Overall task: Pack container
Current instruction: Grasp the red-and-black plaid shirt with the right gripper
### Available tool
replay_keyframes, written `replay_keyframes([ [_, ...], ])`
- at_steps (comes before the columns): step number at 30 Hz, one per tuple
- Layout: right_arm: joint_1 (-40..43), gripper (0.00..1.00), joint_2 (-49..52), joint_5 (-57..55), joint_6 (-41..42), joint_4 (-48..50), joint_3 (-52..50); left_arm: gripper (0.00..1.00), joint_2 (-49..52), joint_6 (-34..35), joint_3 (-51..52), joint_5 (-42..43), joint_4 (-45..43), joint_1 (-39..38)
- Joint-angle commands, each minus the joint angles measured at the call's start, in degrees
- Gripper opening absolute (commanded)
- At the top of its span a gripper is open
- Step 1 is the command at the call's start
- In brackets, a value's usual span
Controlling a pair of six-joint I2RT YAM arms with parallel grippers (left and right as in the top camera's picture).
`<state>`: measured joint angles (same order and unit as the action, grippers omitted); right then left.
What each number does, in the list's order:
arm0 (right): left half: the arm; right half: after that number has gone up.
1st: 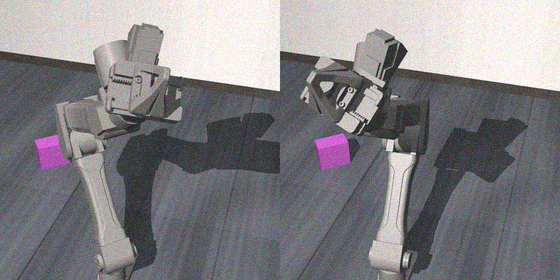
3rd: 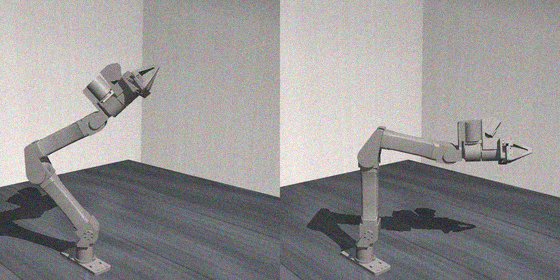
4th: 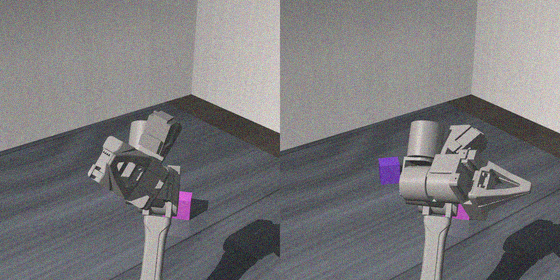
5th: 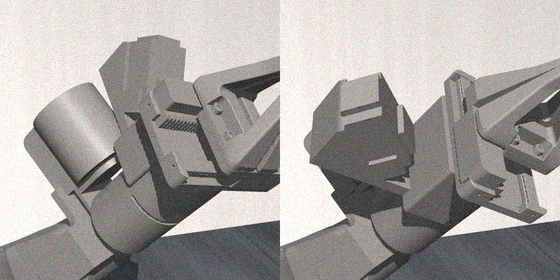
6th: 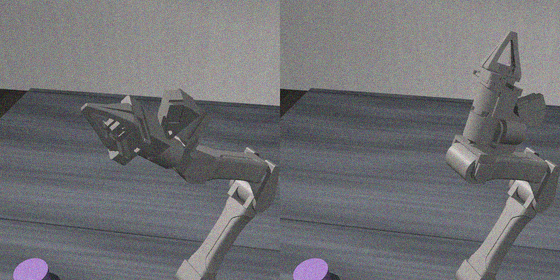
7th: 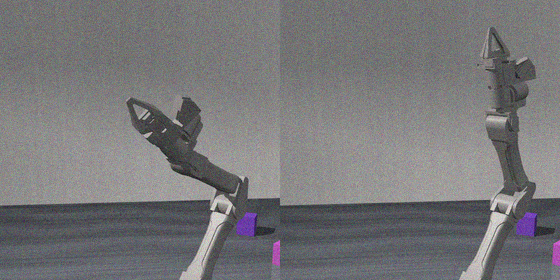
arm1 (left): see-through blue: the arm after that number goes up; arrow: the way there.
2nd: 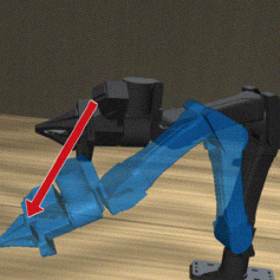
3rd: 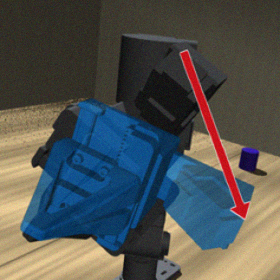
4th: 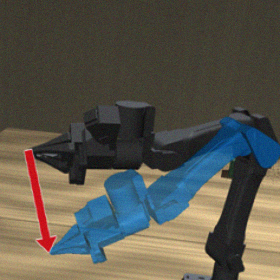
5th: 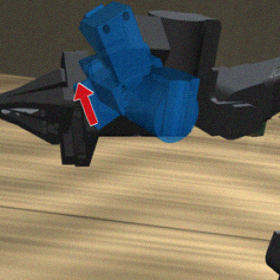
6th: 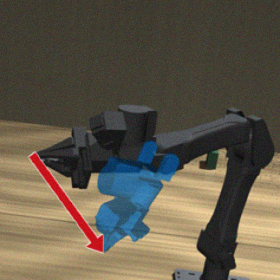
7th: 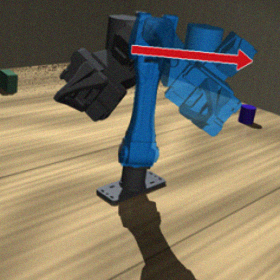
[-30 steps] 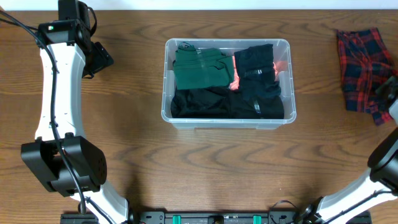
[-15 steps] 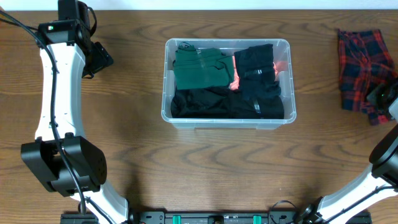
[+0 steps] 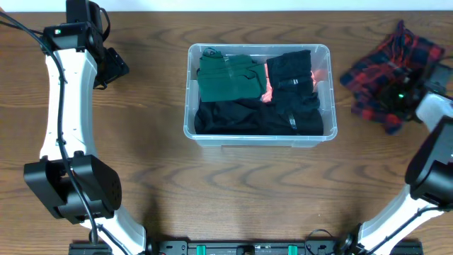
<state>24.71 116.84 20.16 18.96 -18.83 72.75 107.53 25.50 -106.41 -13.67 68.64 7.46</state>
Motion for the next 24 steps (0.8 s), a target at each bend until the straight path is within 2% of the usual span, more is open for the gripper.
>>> replay_keyframes([
  [1,-3.3,0.03,1.9,7.34,5.25,2.19,-1.25,0.98,0.35,0.11,0.26,-0.26,0.22,0.24],
  [6,-4.76,0.05,1.9,18.49,5.97,13.03,-1.25,0.98,0.35,0.11,0.26,-0.26,0.22,0.24],
  [13,-2.1,0.06,1.77,31.19,17.53,32.02,-1.25,0.98,0.35,0.11,0.26,-0.26,0.22,0.24],
  [17,0.24,0.07,1.66,27.96,17.84,36.22,-1.25,0.98,0.35,0.11,0.26,-0.28,0.22,0.24],
  [24,2.36,0.01,1.66,9.64,8.79,33.07,-1.25,0.98,0.35,0.11,0.26,-0.26,0.22,0.24],
])
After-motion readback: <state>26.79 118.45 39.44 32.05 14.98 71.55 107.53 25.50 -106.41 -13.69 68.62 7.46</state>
